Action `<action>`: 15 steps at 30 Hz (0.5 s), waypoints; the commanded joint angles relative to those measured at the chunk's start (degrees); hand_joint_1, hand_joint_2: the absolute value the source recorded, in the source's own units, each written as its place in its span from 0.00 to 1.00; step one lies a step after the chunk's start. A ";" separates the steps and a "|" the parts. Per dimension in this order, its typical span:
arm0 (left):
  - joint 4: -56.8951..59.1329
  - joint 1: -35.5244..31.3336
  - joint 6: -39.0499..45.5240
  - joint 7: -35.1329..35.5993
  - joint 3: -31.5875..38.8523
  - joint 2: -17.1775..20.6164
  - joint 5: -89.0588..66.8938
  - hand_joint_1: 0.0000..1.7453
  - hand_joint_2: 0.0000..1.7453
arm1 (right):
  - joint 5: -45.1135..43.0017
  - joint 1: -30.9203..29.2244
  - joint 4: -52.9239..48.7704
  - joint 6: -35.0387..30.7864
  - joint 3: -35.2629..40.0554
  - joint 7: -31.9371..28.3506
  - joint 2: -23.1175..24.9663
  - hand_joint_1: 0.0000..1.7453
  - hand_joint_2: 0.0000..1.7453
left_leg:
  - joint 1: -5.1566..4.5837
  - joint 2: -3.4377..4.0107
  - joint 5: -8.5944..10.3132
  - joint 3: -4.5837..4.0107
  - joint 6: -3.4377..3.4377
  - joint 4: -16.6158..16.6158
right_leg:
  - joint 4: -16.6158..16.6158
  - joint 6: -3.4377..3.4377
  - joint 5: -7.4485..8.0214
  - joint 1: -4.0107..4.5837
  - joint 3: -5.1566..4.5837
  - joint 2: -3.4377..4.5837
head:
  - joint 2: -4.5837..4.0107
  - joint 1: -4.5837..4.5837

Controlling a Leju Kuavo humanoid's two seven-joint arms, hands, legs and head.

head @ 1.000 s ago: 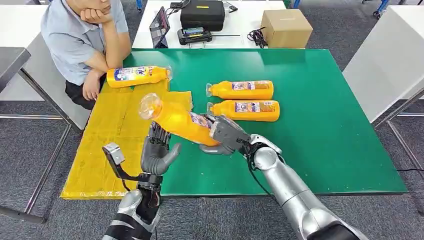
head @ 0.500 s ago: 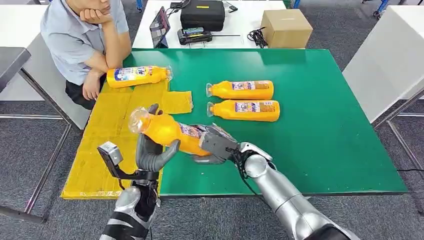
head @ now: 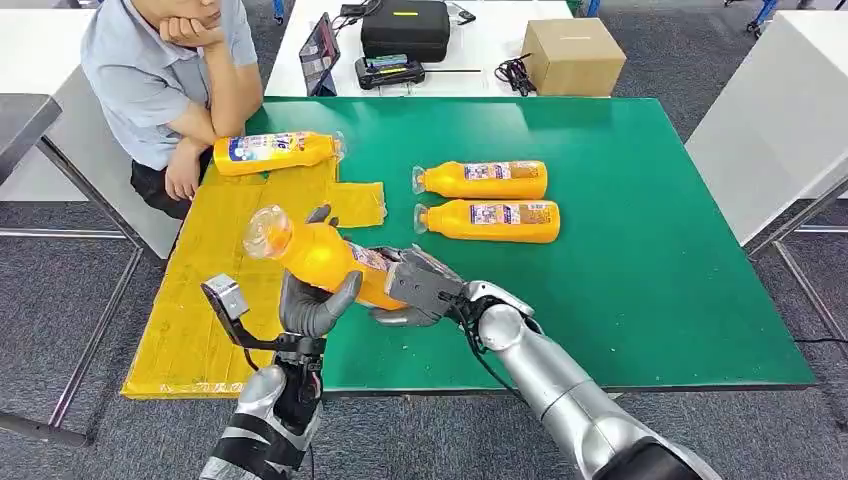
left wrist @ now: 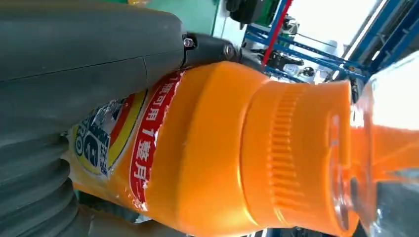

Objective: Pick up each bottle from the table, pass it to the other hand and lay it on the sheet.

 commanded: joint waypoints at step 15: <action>-4.67 -1.33 5.54 -0.27 1.96 0.17 -4.46 1.00 1.00 | -1.40 -2.05 9.94 -1.99 0.84 1.48 2.86 0.00 0.00 | 0.06 0.07 -0.04 0.04 -0.09 0.04 | 0.03 -0.12 -0.02 0.07 0.03 0.04 | 0.00 0.00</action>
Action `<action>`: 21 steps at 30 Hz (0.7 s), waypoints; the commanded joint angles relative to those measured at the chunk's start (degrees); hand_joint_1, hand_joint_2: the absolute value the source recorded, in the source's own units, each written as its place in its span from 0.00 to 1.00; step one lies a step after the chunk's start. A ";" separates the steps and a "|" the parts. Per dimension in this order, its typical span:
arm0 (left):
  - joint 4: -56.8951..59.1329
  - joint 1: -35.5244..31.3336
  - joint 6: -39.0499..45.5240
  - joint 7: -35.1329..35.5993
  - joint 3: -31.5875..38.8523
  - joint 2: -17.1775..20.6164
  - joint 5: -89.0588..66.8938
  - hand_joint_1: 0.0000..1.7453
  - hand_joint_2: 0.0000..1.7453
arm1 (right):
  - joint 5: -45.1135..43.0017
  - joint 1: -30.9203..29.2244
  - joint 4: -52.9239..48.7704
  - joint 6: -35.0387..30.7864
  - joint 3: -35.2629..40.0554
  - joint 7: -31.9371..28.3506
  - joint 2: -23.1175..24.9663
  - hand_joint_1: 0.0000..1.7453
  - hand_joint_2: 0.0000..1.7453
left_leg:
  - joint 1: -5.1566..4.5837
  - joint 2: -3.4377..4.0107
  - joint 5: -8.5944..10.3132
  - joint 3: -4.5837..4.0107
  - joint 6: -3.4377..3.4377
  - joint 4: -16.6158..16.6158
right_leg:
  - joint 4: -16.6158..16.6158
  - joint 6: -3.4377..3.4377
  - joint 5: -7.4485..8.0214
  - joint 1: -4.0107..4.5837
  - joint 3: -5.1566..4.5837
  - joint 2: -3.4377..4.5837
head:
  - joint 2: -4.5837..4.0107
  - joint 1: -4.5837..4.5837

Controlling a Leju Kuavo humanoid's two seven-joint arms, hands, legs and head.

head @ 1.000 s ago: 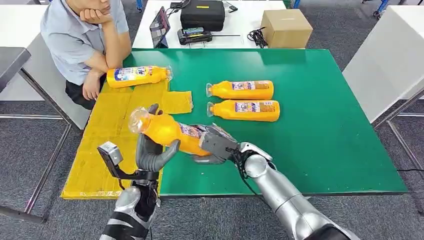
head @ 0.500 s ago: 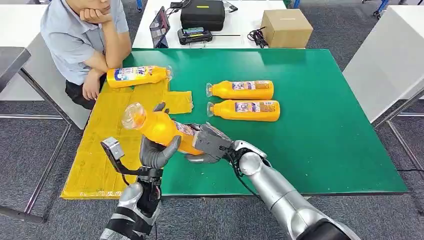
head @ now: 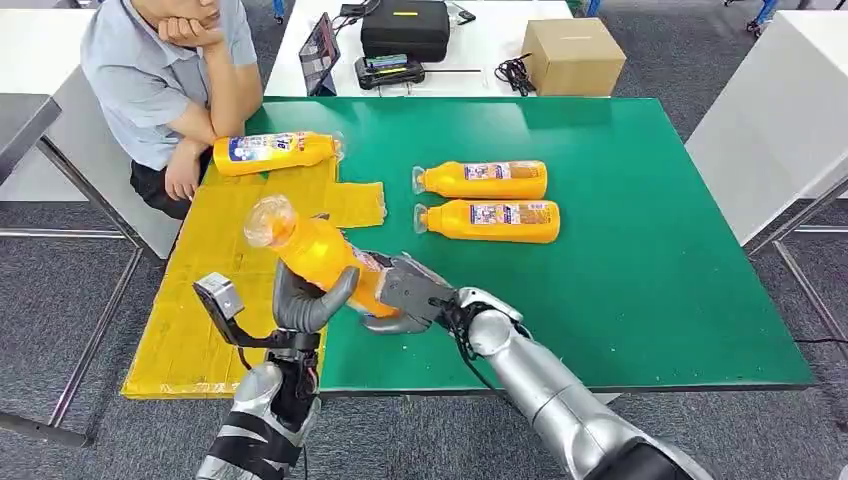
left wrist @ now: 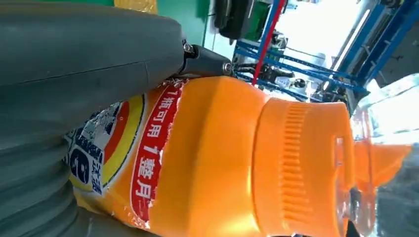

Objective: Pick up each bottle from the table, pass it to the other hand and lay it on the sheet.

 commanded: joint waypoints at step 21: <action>-17.26 -0.10 22.14 22.11 -0.55 2.93 -92.04 1.00 1.00 | 7.88 8.65 -2.57 -7.15 -13.60 1.65 -0.89 0.00 1.00 | 0.05 -0.06 0.00 -0.02 -0.10 0.00 | -0.01 -0.18 0.01 0.06 -0.02 -0.11 | 0.00 0.00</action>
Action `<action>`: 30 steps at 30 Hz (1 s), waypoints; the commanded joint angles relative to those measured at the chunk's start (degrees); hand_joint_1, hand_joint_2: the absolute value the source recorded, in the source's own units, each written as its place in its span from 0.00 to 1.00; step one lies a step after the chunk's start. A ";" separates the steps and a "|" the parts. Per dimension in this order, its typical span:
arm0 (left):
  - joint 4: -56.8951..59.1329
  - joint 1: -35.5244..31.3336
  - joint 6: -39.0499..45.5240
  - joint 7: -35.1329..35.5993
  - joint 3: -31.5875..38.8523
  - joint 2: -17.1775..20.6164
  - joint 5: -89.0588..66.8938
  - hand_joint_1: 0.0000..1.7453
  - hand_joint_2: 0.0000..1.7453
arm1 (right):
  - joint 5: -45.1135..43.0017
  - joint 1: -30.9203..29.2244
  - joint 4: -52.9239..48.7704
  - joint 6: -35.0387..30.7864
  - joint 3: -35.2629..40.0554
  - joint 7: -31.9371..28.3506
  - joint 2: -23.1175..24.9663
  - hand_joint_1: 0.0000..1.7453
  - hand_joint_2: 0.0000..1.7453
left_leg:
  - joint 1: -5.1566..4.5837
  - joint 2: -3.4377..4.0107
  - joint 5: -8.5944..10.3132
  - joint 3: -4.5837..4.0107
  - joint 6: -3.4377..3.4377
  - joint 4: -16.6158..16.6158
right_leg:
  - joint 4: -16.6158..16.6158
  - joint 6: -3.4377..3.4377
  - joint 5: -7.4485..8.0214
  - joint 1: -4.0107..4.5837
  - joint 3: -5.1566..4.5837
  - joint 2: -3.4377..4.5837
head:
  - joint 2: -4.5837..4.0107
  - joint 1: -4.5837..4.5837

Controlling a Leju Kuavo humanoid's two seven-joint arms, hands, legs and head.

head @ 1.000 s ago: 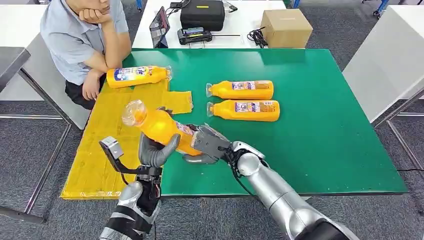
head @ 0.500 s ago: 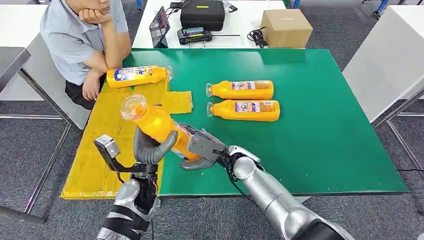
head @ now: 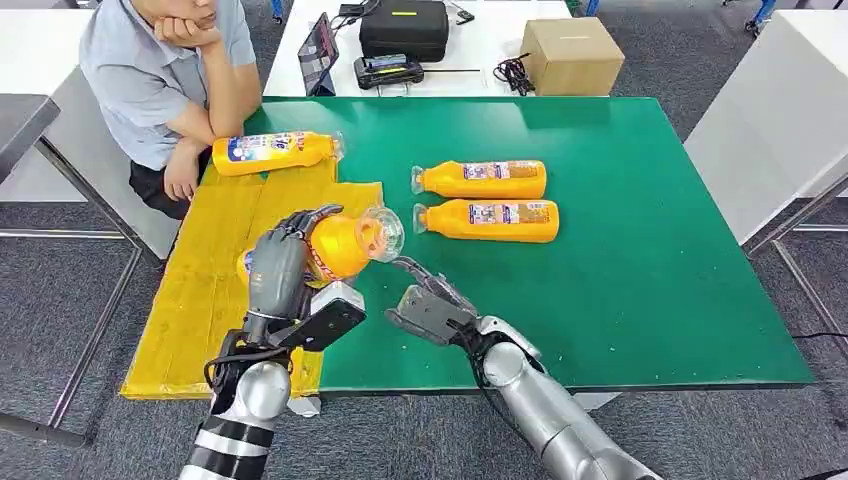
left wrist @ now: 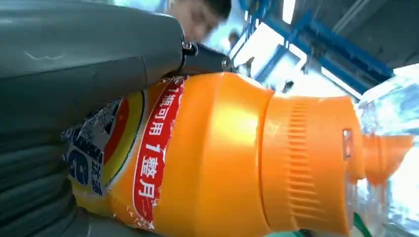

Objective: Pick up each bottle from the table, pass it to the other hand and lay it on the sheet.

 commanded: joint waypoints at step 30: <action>48.33 -22.72 -4.64 20.46 6.01 9.80 -28.22 1.00 1.00 | 0.79 -5.91 6.88 2.95 -3.45 -5.94 2.37 0.00 1.00 | 0.08 0.13 0.02 0.05 -0.12 0.02 | 0.05 -0.14 0.00 0.08 0.06 0.10 | 0.00 0.02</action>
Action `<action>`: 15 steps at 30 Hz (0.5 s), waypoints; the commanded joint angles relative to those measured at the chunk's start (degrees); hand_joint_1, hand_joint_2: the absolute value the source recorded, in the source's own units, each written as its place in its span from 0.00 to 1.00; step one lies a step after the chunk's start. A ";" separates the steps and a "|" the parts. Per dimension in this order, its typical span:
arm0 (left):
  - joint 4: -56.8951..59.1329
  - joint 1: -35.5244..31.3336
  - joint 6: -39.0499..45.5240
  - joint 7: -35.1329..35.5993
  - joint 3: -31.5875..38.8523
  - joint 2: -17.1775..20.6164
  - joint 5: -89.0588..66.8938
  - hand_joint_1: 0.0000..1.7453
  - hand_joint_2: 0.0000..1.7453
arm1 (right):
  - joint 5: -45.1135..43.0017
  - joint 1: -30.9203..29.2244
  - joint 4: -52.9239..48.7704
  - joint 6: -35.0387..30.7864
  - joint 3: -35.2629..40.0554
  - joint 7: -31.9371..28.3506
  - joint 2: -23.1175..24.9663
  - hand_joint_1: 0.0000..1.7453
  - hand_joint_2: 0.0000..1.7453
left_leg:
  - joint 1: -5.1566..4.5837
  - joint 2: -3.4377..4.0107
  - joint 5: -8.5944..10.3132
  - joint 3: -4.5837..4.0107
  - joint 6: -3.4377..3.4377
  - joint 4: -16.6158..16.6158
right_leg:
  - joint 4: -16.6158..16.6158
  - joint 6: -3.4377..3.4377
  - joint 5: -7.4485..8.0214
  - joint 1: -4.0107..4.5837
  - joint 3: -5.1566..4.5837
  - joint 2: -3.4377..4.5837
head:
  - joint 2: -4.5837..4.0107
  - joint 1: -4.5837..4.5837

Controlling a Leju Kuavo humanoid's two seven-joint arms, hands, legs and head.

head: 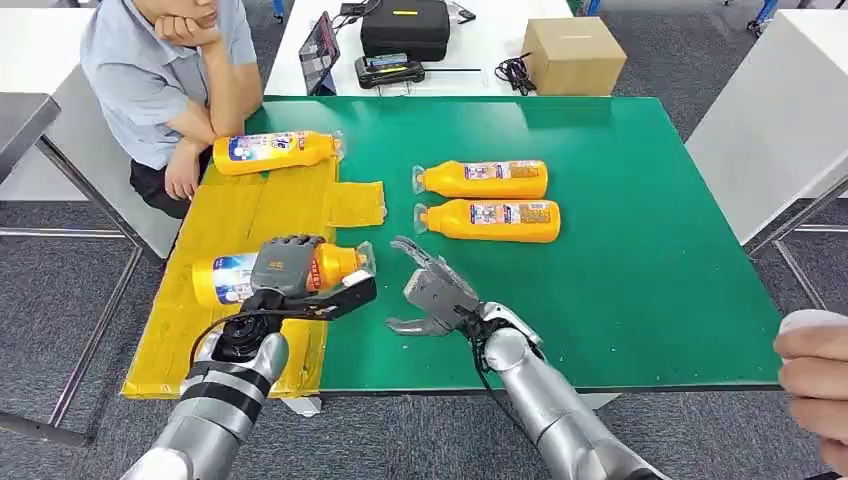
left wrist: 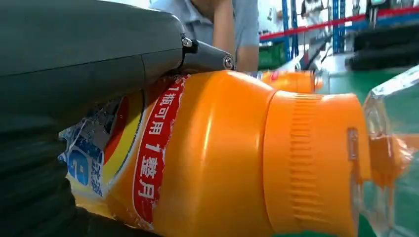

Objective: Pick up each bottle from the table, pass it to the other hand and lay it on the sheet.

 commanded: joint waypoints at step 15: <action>22.14 -7.19 -1.57 1.03 2.47 4.07 -0.06 0.00 1.00 | -0.65 -4.42 7.44 0.47 1.13 -1.76 -0.47 0.00 1.00 | 0.03 0.05 -0.01 0.10 -0.08 -0.01 | -0.01 -0.09 0.01 0.03 0.10 0.05 | 0.00 0.00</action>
